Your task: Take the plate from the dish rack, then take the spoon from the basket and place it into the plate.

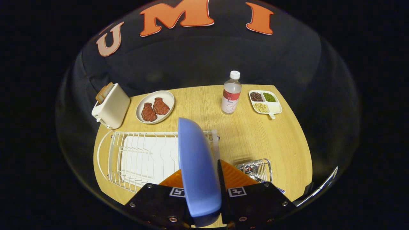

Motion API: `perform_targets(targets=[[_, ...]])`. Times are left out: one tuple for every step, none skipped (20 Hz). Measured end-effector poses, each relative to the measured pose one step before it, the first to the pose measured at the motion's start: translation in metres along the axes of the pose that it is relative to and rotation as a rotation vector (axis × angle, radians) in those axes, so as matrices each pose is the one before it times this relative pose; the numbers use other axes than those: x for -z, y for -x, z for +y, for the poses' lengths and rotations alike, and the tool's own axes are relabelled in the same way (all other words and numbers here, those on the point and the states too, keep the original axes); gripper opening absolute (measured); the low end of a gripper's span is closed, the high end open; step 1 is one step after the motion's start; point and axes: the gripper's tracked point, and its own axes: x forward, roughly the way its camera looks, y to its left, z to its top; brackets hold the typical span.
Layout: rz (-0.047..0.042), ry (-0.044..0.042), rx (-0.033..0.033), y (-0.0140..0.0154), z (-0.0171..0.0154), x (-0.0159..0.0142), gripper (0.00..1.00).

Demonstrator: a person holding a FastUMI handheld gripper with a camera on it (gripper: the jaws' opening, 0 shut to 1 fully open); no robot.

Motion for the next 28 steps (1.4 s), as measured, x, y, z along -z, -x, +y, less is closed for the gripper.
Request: perform_targets(targets=[[-0.01114, -0.00820, -0.02359, 0.00909, -0.00102, 0.00633, 0.32], [-0.00508, -0.00548, -0.02710, 0.00840, 0.00000, 0.00775, 0.32], [-0.00893, -0.00630, -0.02103, 0.00699, -0.00075, 0.01017, 0.32], [-0.01061, 0.00510, -0.01281, 0.00641, -0.00194, 0.00893, 0.32], [-0.01721, 0.00809, -0.01037, 0.00635, -0.00331, 0.00931, 0.32], [-0.01351, 0.00490, -0.01126, 0.00594, -0.00073, 0.00962, 0.32], [-0.00424, 0.00405, -0.02082, 0.00524, 0.00126, 0.01122, 0.32], [0.00091, 0.00380, -0.02670, 0.00480, 0.00273, 0.01213, 0.32], [0.00439, -0.00149, -0.02529, 0.00382, 0.00265, 0.01217, 0.32], [0.00376, -0.00110, -0.02389, 0.00254, 0.00337, 0.01097, 0.32], [-0.00161, 0.00009, -0.02191, 0.00222, 0.00248, 0.01040, 0.32], [-0.00310, 0.00189, -0.01732, 0.00194, 0.00094, 0.00922, 0.32], [-0.00129, -0.00138, -0.01310, 0.00198, -0.00003, 0.00897, 0.32], [-0.00331, -0.00646, -0.01535, 0.00085, 0.00119, 0.00875, 0.32], [0.00351, -0.00745, -0.01824, -0.00032, 0.00139, 0.00893, 0.32], [0.00467, -0.00720, -0.01660, -0.00120, 0.00092, 0.00877, 0.32], [0.00376, 0.00026, -0.01656, -0.00214, 0.00124, 0.00895, 0.32], [0.00440, -0.00266, -0.00648, -0.00493, -0.00110, 0.00941, 0.32], [0.01171, -0.00972, -0.00139, -0.00459, -0.00341, 0.00987, 0.32], [0.00962, -0.01431, -0.00465, -0.00562, -0.00248, 0.00948, 0.32], [0.01257, -0.00958, -0.00528, -0.00576, -0.00189, 0.00953, 0.32], [0.01575, -0.00800, -0.00534, -0.00472, -0.00173, 0.01010, 0.32], [0.01790, -0.00827, -0.00721, -0.00580, -0.00161, 0.00890, 0.32], [0.00997, -0.00784, -0.01106, -0.00493, -0.00084, 0.00576, 0.32], [-0.00063, -0.01487, -0.02532, -0.00232, 0.00114, 0.00206, 0.32], [0.00514, -0.01894, -0.01550, -0.00059, 0.00110, 0.00057, 0.32], [-0.00525, -0.01215, -0.00124, -0.00391, -0.00269, 0.00305, 0.32], [-0.00838, 0.00486, 0.01769, -0.00199, -0.00605, -0.00149, 0.32]])
